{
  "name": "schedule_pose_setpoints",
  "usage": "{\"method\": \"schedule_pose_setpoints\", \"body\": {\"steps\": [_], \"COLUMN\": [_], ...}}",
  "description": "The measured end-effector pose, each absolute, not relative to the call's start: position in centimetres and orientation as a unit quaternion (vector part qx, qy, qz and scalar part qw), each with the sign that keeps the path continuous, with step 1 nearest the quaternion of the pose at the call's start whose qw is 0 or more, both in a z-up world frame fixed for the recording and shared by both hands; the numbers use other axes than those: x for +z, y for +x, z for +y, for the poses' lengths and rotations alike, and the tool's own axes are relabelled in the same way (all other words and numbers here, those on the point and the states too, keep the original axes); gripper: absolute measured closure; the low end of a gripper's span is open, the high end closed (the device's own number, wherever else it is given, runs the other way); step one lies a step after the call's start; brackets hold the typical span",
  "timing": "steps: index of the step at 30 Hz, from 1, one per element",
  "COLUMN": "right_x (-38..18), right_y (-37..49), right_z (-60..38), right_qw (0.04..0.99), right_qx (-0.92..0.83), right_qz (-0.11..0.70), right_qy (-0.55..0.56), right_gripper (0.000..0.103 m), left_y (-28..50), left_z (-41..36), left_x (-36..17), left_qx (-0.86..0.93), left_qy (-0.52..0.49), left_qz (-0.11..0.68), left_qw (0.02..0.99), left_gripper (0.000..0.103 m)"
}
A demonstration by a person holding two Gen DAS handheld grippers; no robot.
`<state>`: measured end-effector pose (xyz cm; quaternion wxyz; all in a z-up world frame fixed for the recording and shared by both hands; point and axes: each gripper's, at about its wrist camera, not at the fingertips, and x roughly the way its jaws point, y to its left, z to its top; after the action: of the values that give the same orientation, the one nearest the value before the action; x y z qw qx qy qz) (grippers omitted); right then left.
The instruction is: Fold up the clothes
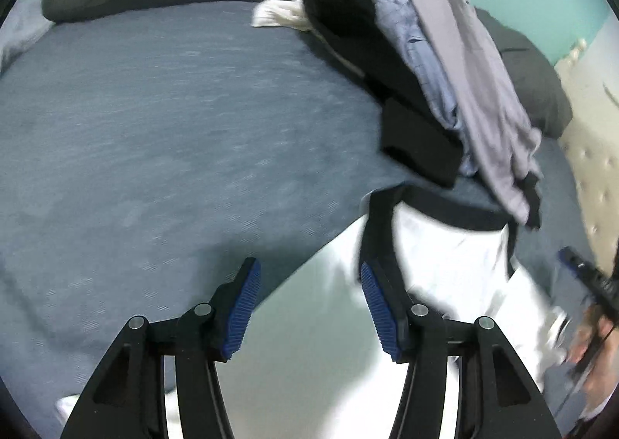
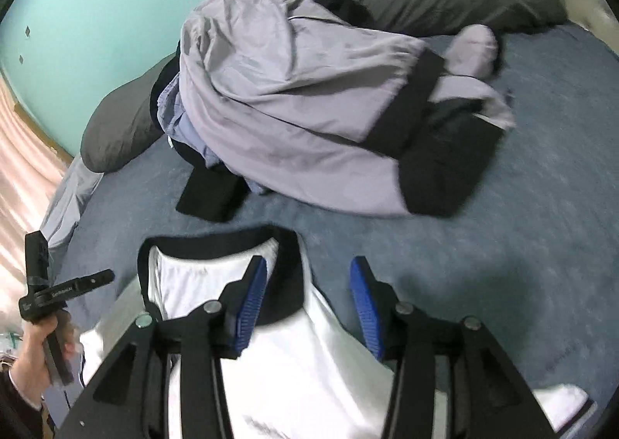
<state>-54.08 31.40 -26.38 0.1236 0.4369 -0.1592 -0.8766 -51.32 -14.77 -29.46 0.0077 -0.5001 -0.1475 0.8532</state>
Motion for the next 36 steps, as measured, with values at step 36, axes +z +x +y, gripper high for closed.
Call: {"method": "schedule_pose_setpoints", "body": {"steps": [36], "right_x": [-31.2], "right_y": [-34.6], "right_z": [44.8], "right_qw": [0.068], "right_qx": [-0.836], "right_qz": [-0.281], "right_qy": [0.466], "right_gripper": [0.096], "left_y": [-29.4], "left_z": [-24.5], "left_x": [-28.3], "left_qx": [0.832], "left_qy": [-0.497], "left_qz": [-0.246], "left_qw": [-0.024], "left_gripper": [0.045]}}
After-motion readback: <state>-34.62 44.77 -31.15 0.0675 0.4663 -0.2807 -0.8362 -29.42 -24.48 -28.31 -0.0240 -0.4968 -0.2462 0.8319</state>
